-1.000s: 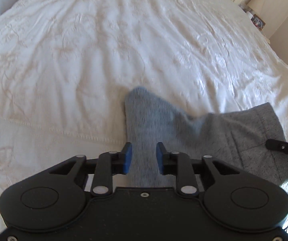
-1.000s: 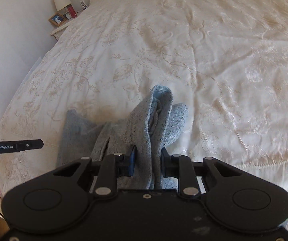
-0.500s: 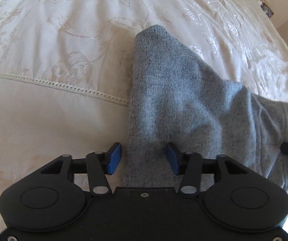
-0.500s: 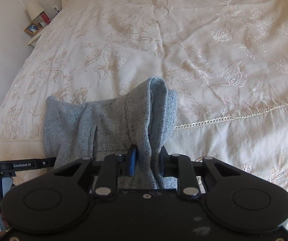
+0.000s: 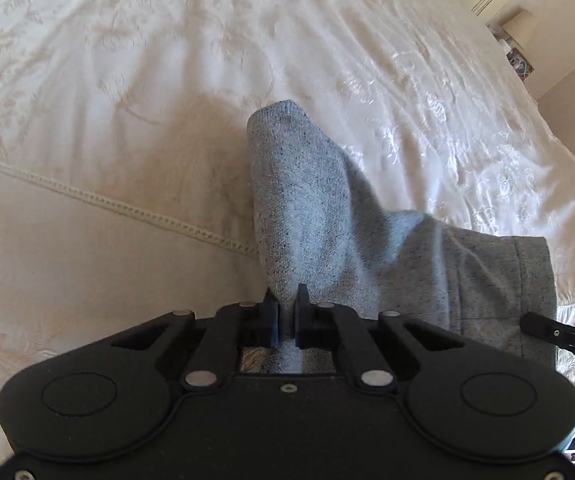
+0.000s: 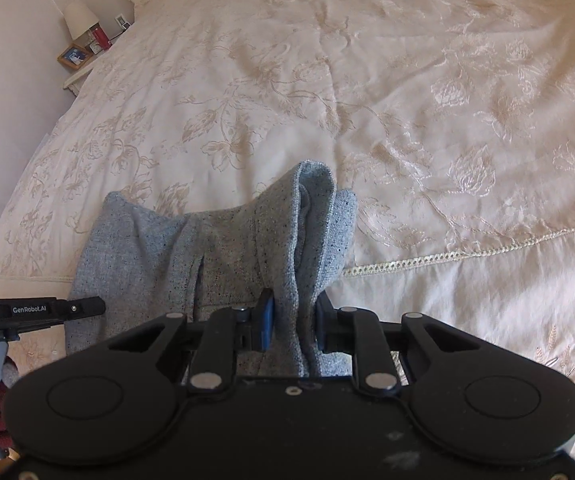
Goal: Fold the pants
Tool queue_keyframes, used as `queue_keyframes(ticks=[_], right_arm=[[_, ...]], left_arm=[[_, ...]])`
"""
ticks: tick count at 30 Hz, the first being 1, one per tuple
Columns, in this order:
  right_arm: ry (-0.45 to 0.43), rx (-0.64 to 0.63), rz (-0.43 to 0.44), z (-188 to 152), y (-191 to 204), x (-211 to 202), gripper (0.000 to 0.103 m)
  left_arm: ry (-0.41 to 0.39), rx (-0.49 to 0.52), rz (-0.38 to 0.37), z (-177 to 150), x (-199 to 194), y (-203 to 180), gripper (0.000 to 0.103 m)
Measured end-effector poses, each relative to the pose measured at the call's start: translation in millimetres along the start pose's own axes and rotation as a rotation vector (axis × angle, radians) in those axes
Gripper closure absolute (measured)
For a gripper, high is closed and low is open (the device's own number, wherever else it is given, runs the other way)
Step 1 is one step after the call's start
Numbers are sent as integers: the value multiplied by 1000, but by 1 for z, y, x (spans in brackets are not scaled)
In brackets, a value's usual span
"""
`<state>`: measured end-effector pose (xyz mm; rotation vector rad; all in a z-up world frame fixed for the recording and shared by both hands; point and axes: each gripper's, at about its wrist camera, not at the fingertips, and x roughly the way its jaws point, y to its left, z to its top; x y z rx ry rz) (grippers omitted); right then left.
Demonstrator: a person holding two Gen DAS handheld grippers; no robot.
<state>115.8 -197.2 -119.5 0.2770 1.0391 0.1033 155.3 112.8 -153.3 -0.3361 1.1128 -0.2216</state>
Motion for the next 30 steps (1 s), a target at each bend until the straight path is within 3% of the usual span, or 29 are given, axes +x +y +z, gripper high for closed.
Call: queue_keyframes(ticks=[6,11,13,16,19,23,26,30], right_arm=[[-81,-49,76,43,32,-12,86],[-135,-72,138,92,60,18,85],[-92,-50,108,109,64,51,77],[-22,-32,-104,118,66,93,75],[-58,-45,-68,113,75,88,75],[-81,-228,28,88,113,80,75],[-17,-267,28,70,121,95,78],[134,-229,-90,46,101,130,80]], left_arm=[[-130,-8,26,44,-52,2,95],[-206,35,78,92,-59,18,90],[-183,30,176,108,-39,30,80],[-135,-13,352,114,-9,51,85],[-119,-83,331,104,-11,62,86],[-125,19,286,79,-13,39,85],[-66,103,253,64,7,23,78],[52,87,314,44,42,35,78]])
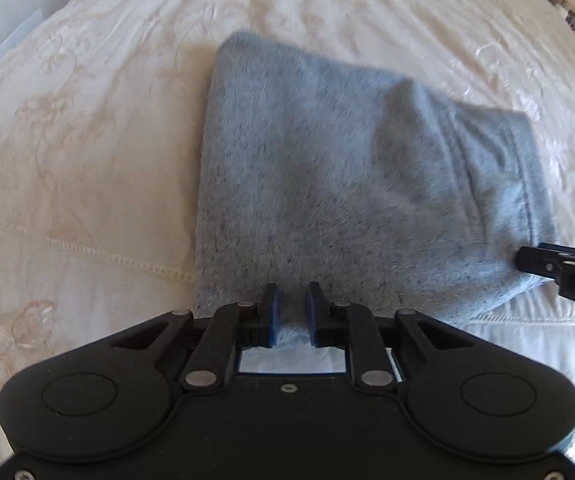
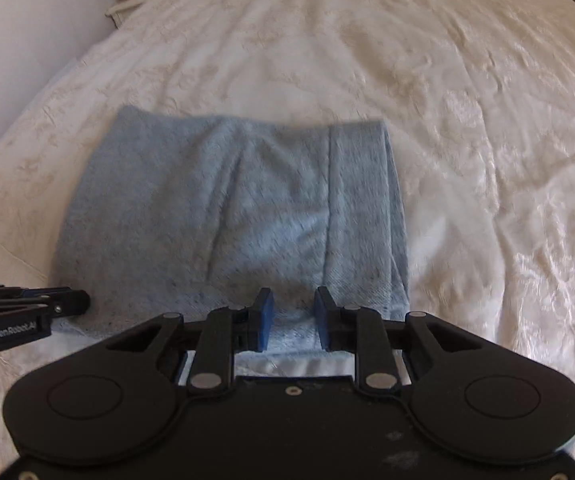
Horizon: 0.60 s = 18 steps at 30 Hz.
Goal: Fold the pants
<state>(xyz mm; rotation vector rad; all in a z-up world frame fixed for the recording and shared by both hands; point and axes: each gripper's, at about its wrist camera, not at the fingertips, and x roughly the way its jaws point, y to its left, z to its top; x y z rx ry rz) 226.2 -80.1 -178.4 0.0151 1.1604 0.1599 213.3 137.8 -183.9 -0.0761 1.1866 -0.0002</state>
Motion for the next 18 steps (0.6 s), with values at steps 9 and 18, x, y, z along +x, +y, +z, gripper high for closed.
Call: queue_keyframes(ticks=[9,18], right_arm=[[-189,45,17,-6,2,-77,74],[-247,22,57,-31,19,-147,68]], left_arm=[[-106,-59,5,-5,-70,12,78],[-165,-98,85,-47,-137,2,56]])
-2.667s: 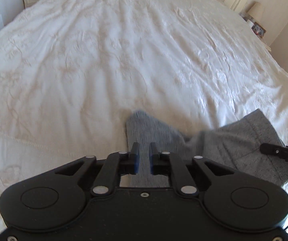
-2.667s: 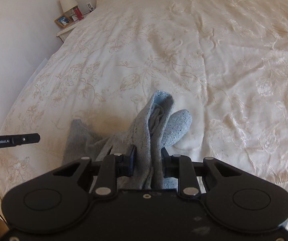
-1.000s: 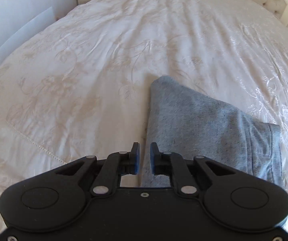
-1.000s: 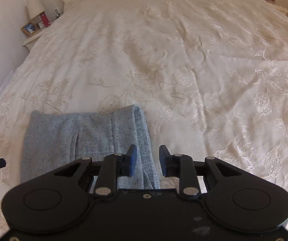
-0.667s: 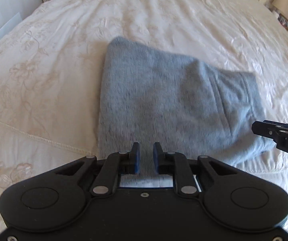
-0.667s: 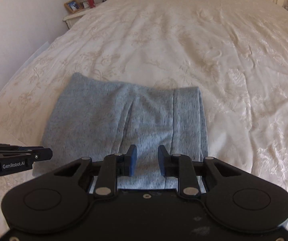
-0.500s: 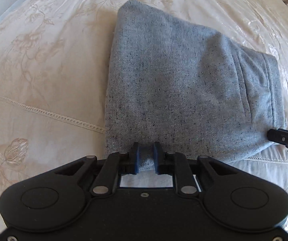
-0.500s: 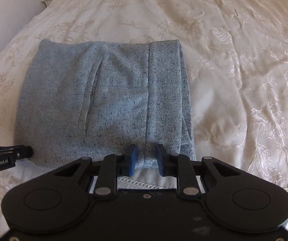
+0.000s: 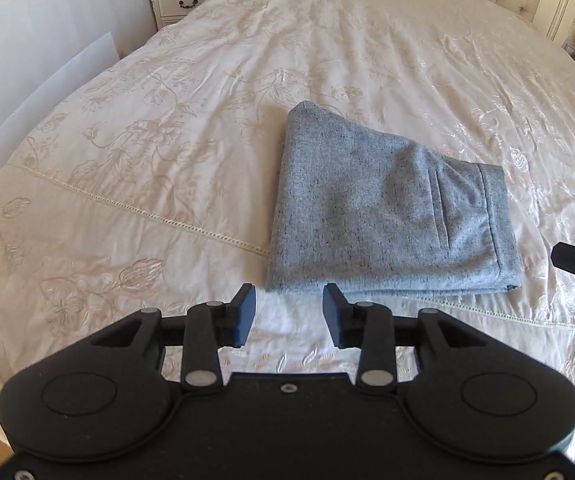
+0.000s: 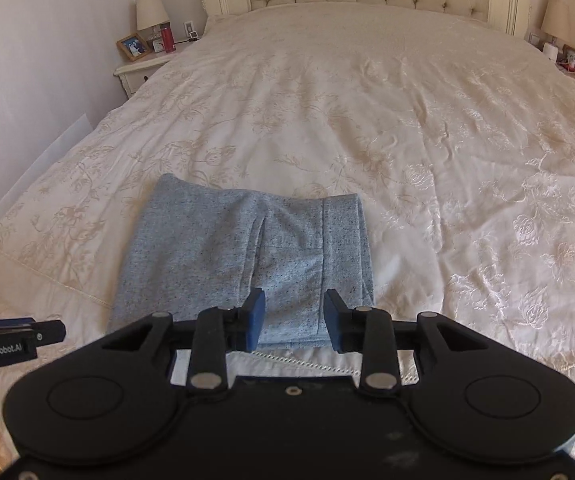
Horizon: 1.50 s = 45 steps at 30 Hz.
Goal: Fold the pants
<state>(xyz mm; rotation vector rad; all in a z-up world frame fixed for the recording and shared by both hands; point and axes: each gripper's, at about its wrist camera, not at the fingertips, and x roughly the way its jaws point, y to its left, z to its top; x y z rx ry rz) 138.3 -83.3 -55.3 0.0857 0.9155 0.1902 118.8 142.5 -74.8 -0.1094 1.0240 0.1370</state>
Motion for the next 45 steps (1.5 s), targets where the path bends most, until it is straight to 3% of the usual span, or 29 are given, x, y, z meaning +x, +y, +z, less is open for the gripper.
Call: queue_keyframes(ticks=[5,18,45], right_arm=[[-3,12,11,-9,4,-27,68],[-46,0,-3,-33,1,-86,68],[-76,-10,33,-44,-3,-109,68]], left_arm=[[9,-5,20,-10,-22,-13,56],[-63,33,-10,-18,-73,-45,56],[-103,56,30,-33,-95,-58,55]])
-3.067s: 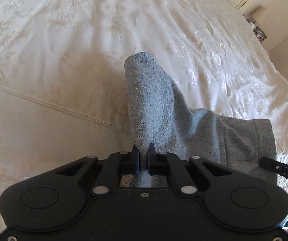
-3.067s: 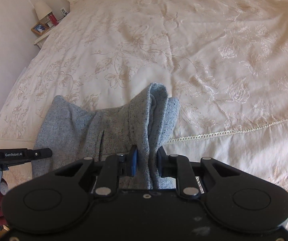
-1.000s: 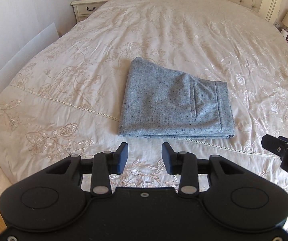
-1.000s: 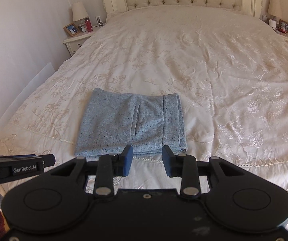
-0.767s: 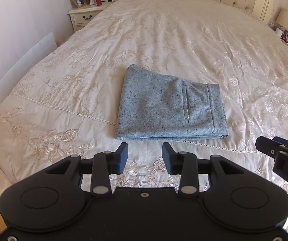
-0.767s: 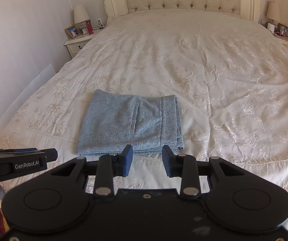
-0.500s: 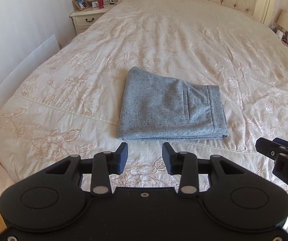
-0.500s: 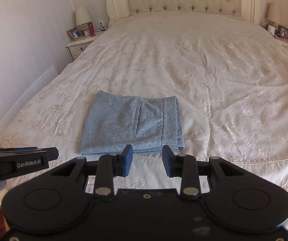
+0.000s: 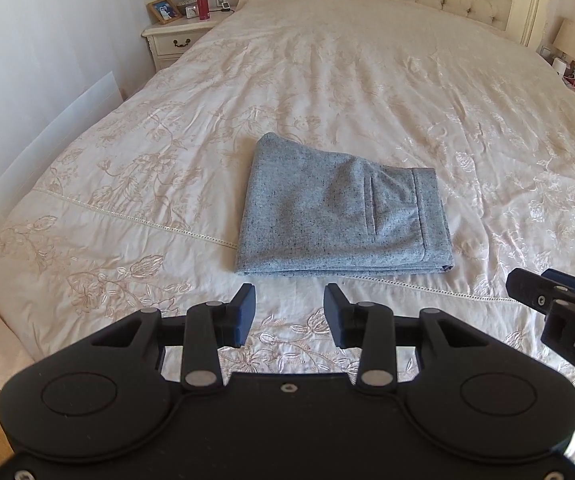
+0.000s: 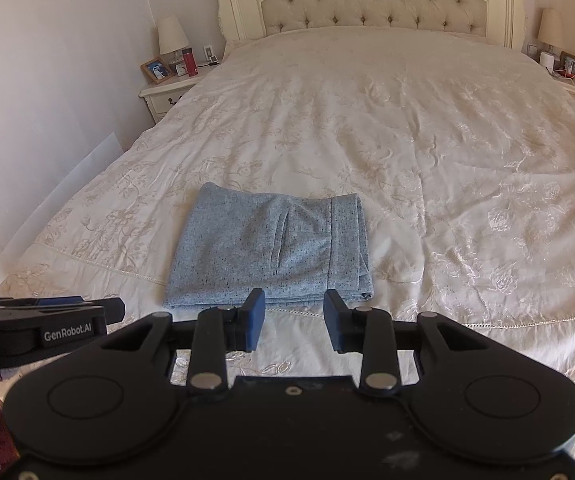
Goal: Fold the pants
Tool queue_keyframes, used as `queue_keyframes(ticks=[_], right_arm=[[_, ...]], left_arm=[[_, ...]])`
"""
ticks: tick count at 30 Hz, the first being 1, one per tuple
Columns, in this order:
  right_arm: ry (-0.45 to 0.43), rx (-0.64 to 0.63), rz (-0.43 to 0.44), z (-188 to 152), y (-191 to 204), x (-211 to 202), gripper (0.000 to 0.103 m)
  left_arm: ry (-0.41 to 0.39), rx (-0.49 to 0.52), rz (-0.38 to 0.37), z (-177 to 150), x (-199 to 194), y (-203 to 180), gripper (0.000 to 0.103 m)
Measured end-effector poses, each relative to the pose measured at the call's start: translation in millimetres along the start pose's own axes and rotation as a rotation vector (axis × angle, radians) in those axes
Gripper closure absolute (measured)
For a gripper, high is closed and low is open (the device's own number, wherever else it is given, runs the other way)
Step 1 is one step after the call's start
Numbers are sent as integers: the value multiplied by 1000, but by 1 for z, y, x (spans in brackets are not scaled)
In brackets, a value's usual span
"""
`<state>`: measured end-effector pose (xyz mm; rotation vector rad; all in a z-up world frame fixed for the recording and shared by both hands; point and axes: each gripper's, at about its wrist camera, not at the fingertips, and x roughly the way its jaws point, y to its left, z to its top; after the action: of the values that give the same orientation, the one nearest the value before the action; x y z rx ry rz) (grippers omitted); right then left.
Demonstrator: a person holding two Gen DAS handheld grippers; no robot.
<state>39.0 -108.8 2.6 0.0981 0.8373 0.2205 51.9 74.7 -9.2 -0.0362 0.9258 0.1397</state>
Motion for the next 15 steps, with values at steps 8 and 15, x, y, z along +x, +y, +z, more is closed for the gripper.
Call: queue_keyframes(ticks=[8,15], right_arm=[[-1,1,10,-2,-4,-4,68],[-3,5,20,-3,-9,-7,68]], left_arm=[[0,1,6,-2,-4,-5,55],[-7,-18,29,-3,-6,-7,55]])
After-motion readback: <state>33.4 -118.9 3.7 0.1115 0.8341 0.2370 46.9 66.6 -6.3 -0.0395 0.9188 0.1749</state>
